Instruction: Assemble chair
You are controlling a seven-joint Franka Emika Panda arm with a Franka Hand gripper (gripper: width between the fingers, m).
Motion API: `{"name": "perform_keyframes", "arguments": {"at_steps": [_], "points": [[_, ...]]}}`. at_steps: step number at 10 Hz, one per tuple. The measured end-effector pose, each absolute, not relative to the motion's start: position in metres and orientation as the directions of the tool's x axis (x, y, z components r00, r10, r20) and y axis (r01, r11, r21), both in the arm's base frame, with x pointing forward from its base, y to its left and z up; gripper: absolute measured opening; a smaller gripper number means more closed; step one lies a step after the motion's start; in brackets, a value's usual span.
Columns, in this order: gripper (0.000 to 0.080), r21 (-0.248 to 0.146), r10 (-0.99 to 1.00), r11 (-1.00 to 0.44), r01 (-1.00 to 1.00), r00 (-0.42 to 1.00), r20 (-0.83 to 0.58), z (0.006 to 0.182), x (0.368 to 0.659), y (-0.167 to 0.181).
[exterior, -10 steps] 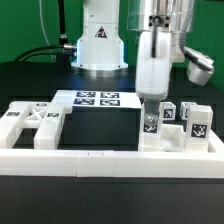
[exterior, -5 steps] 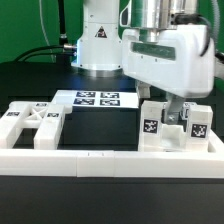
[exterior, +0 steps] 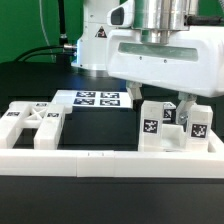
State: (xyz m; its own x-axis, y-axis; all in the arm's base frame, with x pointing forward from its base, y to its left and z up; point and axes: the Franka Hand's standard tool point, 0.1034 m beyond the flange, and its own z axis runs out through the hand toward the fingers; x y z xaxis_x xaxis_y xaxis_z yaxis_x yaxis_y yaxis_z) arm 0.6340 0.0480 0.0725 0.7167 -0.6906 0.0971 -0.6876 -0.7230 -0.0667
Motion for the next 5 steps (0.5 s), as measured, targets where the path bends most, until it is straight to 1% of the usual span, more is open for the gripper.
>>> {"name": "perform_keyframes", "arguments": {"at_steps": [1,2,5], "points": [[0.0648,-0.059,-0.598,-0.801,-0.596,0.793,0.115,0.073,0.634,0.047],[0.0648,-0.052,-0.533,-0.845,-0.531,0.837,0.125,0.073,0.634,0.047],[0.0648,-0.064,-0.523,-0.852,-0.520,0.839,0.148,0.075,0.624,0.062]]}}
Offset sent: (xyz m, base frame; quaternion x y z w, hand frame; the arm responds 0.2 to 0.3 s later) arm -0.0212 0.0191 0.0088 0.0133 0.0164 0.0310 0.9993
